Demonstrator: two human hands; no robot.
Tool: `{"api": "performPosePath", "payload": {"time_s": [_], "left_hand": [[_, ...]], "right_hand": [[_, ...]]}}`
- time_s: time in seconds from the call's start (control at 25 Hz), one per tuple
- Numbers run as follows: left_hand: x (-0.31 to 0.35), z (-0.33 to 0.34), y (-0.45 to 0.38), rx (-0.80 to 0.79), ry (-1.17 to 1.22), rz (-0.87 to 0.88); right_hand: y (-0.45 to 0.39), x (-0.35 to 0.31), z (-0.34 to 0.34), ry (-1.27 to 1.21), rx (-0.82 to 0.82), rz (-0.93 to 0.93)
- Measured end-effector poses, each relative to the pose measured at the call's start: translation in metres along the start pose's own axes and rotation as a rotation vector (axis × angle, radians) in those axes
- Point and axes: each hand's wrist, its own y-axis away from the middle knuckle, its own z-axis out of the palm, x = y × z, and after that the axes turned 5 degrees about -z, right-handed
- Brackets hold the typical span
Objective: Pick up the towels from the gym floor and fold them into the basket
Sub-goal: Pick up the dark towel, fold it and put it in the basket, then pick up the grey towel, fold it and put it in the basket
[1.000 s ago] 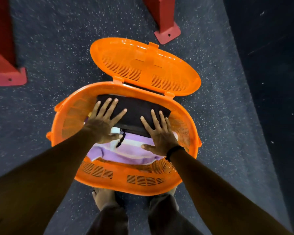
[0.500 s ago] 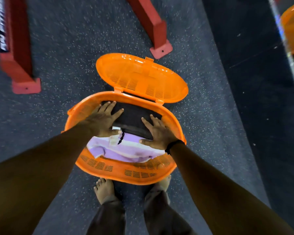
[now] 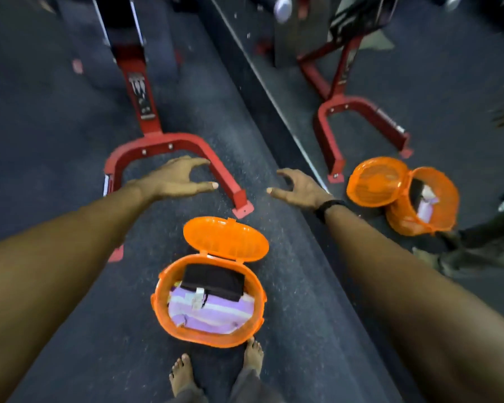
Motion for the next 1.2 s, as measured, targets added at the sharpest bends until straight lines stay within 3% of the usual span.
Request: {"api": "performPosePath", "payload": {"time_s": [0.28, 0.72, 0.96, 1.2], "left_hand": [[0.1, -0.124, 0.087, 0.192, 0.048, 0.204], [0.222, -0.219, 0.156, 0.279, 0.026, 0.45], [0.317, -0.208, 0.196, 0.237, -0.02, 0.611], [0.438, -0.123, 0.249, 0.125, -0.1, 0.836]], "right_hand": [[0.111, -0.088, -0.158, 0.021, 0.275, -0.024], [0.272, -0.132, -0.27, 0.054, 0.569, 0.02], [0.382, -0.106, -0.299, 0.012, 0.716, 0.14], [0.535, -0.05, -0.277, 0.022, 0.836, 0.352]]}}
